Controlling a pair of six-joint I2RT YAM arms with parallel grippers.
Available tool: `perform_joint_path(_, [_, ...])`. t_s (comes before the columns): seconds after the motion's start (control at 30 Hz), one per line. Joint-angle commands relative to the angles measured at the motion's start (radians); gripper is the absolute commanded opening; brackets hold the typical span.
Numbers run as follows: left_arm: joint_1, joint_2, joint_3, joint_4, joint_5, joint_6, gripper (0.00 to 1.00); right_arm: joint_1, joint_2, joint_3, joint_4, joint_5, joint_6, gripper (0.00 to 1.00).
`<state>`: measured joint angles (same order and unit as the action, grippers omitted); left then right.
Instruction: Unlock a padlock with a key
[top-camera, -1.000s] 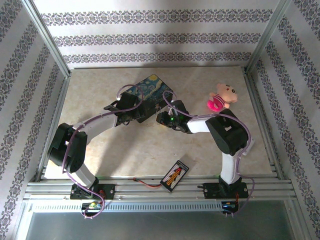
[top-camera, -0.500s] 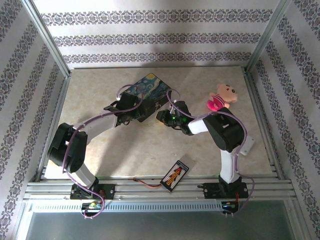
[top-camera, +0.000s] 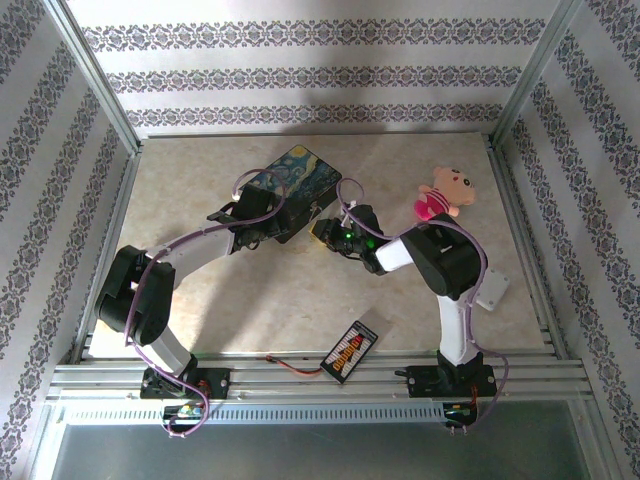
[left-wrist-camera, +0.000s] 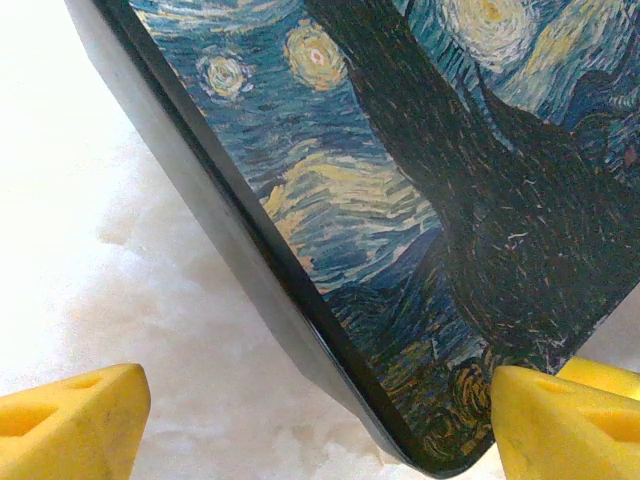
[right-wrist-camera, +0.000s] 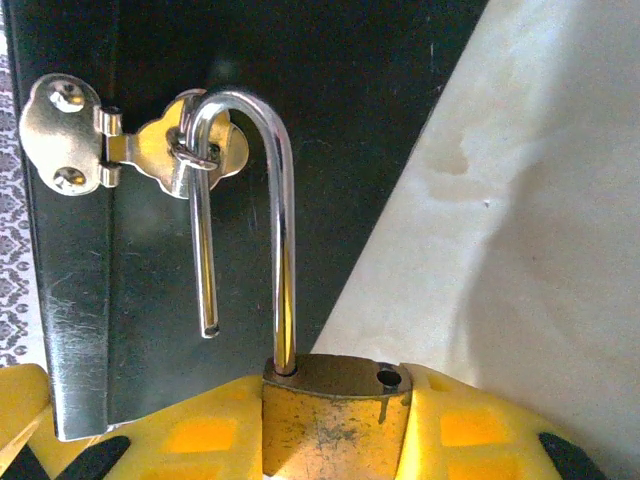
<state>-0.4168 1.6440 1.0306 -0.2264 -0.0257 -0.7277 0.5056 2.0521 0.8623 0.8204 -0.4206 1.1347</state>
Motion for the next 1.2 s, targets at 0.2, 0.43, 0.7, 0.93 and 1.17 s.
perform_joint_path(0.2, [0.022, 0.050, -0.059, -0.139, -0.025, 0.004, 0.86, -0.035, 0.070, -0.003, 0.122, 0.149, 0.080, 0.00])
perform_joint_path(0.43, [0.023, 0.048, -0.067, -0.134, -0.025, 0.004, 0.86, -0.036, 0.092, -0.008, 0.165, 0.179, 0.115, 0.00])
perform_joint_path(0.7, [0.023, 0.056, -0.063, -0.128, -0.017, 0.009, 0.86, -0.038, 0.096, -0.032, 0.201, 0.234, 0.150, 0.00])
perform_joint_path(0.93, [0.023, 0.054, -0.057, -0.133, -0.014, 0.016, 0.86, -0.042, 0.106, -0.031, 0.223, 0.246, 0.166, 0.00])
perform_joint_path(1.17, [0.022, 0.048, -0.057, -0.137, -0.016, 0.018, 0.86, -0.052, 0.063, -0.062, 0.215, 0.255, 0.135, 0.00])
